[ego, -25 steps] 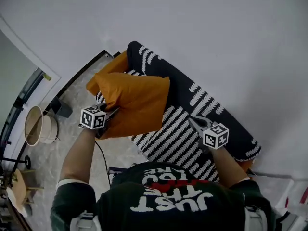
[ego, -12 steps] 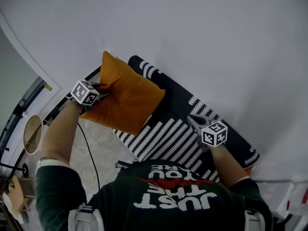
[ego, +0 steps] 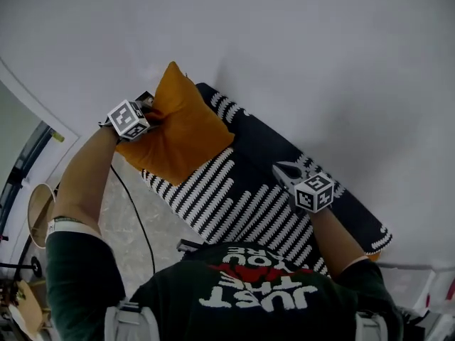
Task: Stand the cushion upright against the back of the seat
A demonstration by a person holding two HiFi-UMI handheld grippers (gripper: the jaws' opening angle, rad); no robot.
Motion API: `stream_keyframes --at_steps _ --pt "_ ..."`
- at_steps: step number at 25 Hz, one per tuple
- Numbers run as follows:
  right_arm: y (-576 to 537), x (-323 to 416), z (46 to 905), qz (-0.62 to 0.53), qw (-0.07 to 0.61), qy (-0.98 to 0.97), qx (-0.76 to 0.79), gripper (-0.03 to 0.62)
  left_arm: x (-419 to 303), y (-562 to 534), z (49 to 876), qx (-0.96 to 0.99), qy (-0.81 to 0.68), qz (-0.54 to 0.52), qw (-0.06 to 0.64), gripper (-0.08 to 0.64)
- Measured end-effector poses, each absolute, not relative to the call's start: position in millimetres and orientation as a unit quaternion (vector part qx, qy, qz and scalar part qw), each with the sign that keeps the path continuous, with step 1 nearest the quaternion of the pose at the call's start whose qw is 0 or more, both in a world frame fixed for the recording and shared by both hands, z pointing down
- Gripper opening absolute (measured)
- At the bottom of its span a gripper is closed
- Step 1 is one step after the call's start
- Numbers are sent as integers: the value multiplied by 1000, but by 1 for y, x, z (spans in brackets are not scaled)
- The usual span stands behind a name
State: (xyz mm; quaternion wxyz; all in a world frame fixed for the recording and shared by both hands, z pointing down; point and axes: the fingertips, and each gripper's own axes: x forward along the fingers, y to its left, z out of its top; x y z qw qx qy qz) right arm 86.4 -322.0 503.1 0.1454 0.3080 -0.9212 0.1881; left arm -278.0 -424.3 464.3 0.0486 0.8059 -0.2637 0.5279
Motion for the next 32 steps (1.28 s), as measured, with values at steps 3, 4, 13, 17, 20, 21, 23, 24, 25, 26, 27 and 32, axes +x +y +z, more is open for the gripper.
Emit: stream_keyframes --at_steps 3,4,13,17,20,21,23,24,25,26,27,32 --pt "-348 50 514 200 156 -913 319 23 -296 -460 488 811 -219 541 41 123" --pt "-354 40 517 203 161 -911 321 23 -300 -470 497 812 -205 545 36 123" --pt "-407 -15 556 229 207 -893 326 23 -306 -555 583 803 -90 589 -24 129" --pt "-426 -16 578 248 225 -883 330 23 -304 -581 615 798 -41 600 -34 132" --pt "-441 -14 593 262 235 -874 334 23 -299 -600 644 794 -9 607 -39 141" --pt "-447 -14 598 265 237 -873 335 23 -299 -606 654 790 -1 612 -39 146" --pt "-460 -15 608 269 241 -870 335 23 -299 -622 674 784 11 620 -38 152" --pt "-466 -15 613 271 244 -869 335 23 -298 -630 684 782 15 622 -37 153" --pt "-469 -15 618 276 246 -867 335 23 -296 -637 695 782 18 622 -34 155" --pt "-472 -14 622 282 249 -864 335 23 -293 -644 705 784 18 620 -29 156" --pt "-473 -12 626 288 250 -861 336 23 -291 -652 712 787 15 616 -25 156" --pt "-480 1 632 303 259 -850 344 23 -282 -713 720 781 -64 620 -43 297"
